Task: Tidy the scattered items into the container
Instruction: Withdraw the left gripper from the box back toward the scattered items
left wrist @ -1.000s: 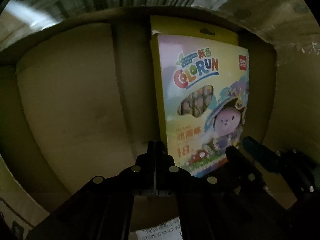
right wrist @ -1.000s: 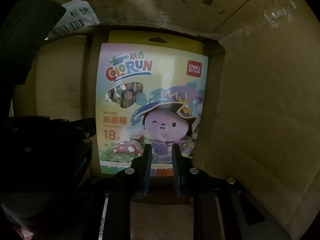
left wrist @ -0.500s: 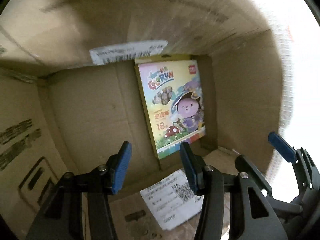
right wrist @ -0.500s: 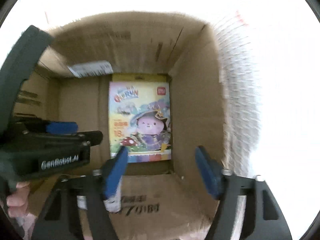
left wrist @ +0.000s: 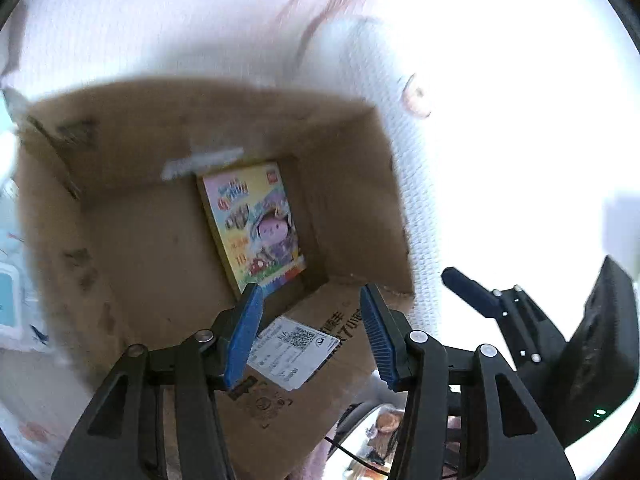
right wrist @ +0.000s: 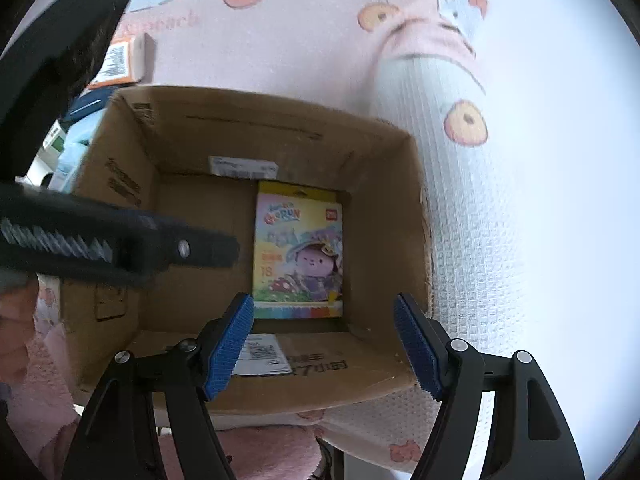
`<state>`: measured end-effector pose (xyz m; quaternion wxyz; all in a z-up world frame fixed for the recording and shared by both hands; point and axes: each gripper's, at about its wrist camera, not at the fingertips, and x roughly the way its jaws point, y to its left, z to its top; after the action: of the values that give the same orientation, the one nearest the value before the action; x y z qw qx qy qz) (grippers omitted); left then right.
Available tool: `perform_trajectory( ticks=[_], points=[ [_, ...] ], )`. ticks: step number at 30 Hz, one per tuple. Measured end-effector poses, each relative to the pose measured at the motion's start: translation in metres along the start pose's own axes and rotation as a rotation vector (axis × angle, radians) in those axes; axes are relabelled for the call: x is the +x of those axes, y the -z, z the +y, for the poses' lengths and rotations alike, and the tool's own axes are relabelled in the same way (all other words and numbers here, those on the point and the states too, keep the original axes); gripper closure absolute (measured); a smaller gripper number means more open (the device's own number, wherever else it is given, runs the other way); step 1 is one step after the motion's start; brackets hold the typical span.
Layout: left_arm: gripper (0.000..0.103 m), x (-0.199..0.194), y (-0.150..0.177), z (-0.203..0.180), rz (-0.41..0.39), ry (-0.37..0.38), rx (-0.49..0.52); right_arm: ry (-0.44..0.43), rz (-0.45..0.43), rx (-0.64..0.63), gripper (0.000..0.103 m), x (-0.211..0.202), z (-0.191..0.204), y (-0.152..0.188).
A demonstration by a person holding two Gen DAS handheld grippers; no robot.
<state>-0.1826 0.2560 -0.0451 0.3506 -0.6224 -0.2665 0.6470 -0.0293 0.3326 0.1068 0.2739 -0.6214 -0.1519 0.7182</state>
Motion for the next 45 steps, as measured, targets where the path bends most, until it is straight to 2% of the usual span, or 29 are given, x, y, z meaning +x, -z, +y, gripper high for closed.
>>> perform_trajectory(
  ticks=[8,10,14,18,22,26,28,32,36,39,42,45],
  points=[
    [0.048,-0.069,0.009,-0.002,-0.113,-0.030,0.153,0.126,-0.112,0.012,0.032,-0.023,0.028,0.007],
    [0.048,-0.083,0.013,0.002,-0.137,-0.038,0.174,0.126,-0.142,0.021,0.032,-0.031,0.034,0.007],
    [0.048,-0.099,0.022,0.017,-0.185,-0.123,0.218,0.088,-0.193,0.054,0.032,-0.037,0.046,0.004],
    [0.048,-0.113,0.035,0.044,-0.236,-0.155,0.225,-0.005,-0.234,0.088,0.031,-0.045,0.065,0.002],
    [0.048,-0.127,0.052,0.085,-0.296,-0.238,0.190,-0.162,-0.275,0.127,0.031,-0.048,0.084,-0.001],
    [0.048,-0.144,0.071,0.132,-0.319,-0.370,0.119,-0.254,-0.289,0.155,0.031,-0.047,0.106,-0.001],
    [0.048,-0.152,0.080,0.149,-0.325,-0.403,0.085,-0.302,-0.306,0.150,0.031,-0.048,0.118,-0.001],
    [0.048,-0.164,0.093,0.182,-0.339,-0.427,0.004,-0.465,-0.325,0.157,0.031,-0.046,0.140,-0.004],
    [0.048,-0.170,0.094,0.194,-0.349,-0.482,0.003,-0.485,-0.314,0.091,0.031,-0.041,0.173,-0.011],
    [0.048,-0.170,0.092,0.195,-0.345,-0.517,0.040,-0.495,-0.288,0.068,0.031,-0.030,0.194,-0.018],
    [0.048,-0.168,0.089,0.200,-0.319,-0.534,0.058,-0.569,-0.266,0.098,0.031,-0.015,0.205,-0.023],
    [0.048,-0.168,0.090,0.208,-0.312,-0.585,0.054,-0.642,-0.239,0.096,0.031,0.003,0.228,-0.033]
  ],
)
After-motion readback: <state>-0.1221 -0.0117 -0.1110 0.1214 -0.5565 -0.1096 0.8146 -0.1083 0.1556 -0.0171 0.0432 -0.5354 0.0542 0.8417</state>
